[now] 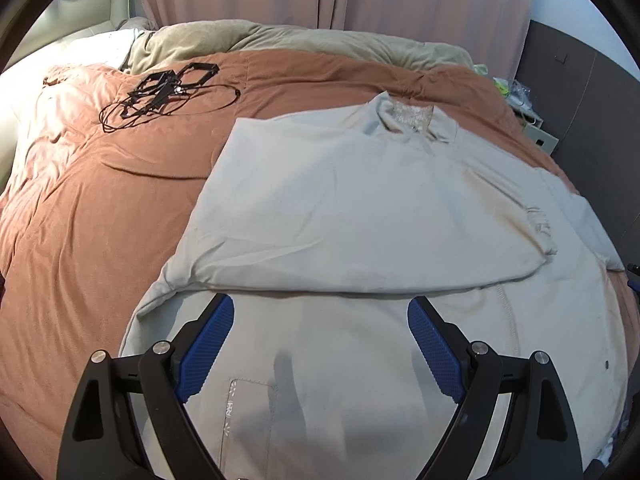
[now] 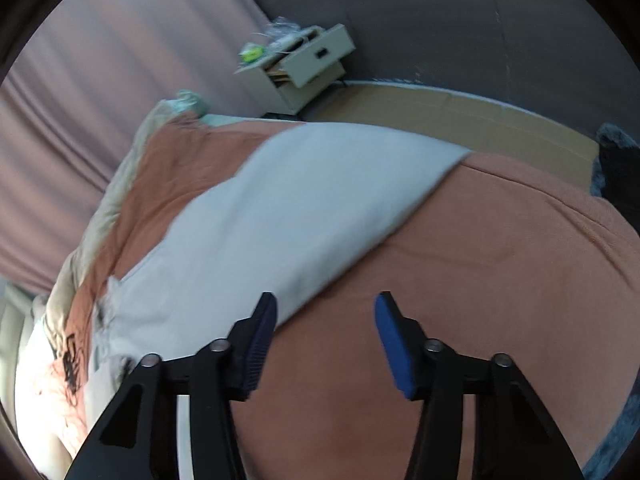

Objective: Fold large clothes

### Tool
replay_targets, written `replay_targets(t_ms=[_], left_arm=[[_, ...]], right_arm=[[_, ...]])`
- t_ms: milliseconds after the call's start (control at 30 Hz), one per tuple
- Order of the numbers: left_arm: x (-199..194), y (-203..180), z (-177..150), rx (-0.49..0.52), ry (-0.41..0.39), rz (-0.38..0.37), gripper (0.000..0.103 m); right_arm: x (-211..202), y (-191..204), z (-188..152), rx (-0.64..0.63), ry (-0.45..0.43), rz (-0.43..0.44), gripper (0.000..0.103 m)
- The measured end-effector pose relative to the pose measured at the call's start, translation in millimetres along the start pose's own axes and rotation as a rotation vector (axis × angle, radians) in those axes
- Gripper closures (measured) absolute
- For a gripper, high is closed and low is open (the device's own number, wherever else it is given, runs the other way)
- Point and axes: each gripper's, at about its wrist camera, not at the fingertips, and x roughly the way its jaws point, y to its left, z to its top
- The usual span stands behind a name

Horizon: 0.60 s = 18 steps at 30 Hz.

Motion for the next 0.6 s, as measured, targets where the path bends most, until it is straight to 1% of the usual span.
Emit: replay_targets(t_ms=[100, 200, 300, 467, 533, 567, 600], left_arm=[[7.7, 1.9, -2.1, -0.003, 0.022, 0.017, 0.013], [12.2, 3.1, -2.5, 0.01, 0.027, 0.045, 0.013], [14.1, 5.0, -2.1, 0.008, 0.027, 0.046, 0.013], [16.5, 10.9, -0.9, -0.01, 0.031, 0.051, 0.013], [17.9, 12.6, -0.3, -0.016, 0.034, 0.054, 0.013], [18.3, 12.5, -0.1, -0.016, 0.035, 0.054, 0.013], [18.9, 12.3, 0.3, -0.015, 0.036, 0.056, 0.013]], right_arm=[[20.8, -19.3, 6.0, 0.054, 0.019, 0.02, 0.059], [38.8, -28.8, 11.0, 0.088, 0.027, 0.038, 0.061], [47.2, -29.3, 17.7, 0.089, 0.007, 0.046, 0.061], [57.4, -28.2, 30.9, 0.1, -0.008, 0.033, 0.061], [62.3, -27.4, 34.7, 0.1, -0.012, 0.019, 0.064], [64.3, -27.7, 36.5, 0.098, -0.014, 0.013, 0.069], [66.4, -27.5, 38.4, 0.095, -0.023, 0.005, 0.08]])
